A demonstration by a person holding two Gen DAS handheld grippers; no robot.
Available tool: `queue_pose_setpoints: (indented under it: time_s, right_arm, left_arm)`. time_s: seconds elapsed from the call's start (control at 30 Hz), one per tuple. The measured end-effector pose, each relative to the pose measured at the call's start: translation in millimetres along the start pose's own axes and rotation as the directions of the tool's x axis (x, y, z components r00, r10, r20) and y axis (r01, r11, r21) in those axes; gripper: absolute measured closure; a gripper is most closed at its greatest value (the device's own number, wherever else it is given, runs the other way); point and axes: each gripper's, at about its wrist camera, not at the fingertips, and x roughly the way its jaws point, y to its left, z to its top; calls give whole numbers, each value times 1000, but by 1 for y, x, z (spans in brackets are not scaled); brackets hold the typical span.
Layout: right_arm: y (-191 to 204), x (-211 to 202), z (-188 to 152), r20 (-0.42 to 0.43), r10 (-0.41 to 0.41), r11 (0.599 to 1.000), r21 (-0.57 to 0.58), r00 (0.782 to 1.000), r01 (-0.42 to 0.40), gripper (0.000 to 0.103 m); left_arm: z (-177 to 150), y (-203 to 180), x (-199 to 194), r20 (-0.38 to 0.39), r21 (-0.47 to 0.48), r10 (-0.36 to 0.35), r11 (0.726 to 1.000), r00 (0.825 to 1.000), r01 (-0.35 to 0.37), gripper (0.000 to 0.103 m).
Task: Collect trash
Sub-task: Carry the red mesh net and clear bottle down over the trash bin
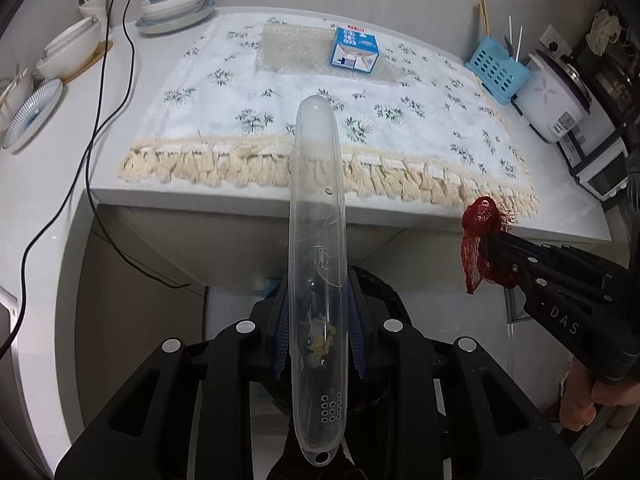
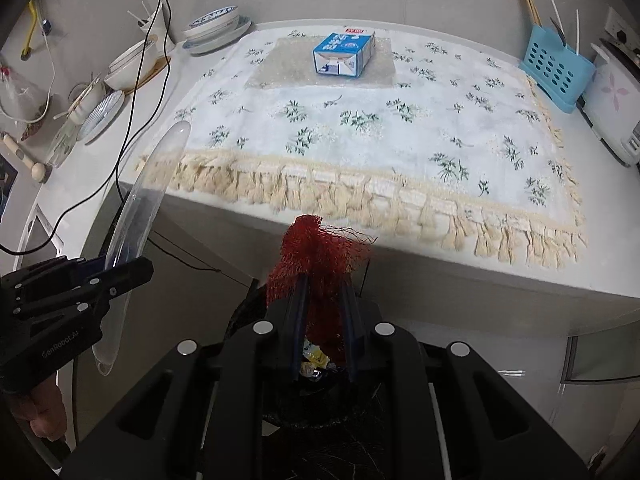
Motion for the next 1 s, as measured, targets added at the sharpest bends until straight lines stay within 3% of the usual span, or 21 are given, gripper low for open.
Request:
queue_pose_setpoints:
  time_s: [0.2, 0.53, 1.0]
  right_arm:
    - [-1, 18, -34, -36, 24, 1000, 5, 999, -23, 88]
    - [-10, 66, -78, -99, 19, 1000, 22, 995, -17, 88]
    - [-24, 119, -102, -139, 14, 999, 40, 990, -9, 88]
  left_arm:
    - [-28, 2, 15, -9, -13, -27, 1000, 1000, 27, 79]
    - [-72, -1, 57, -34, 48, -35, 998, 999, 37, 79]
    - [-97, 0, 128, -115, 68, -41, 996, 993, 49, 79]
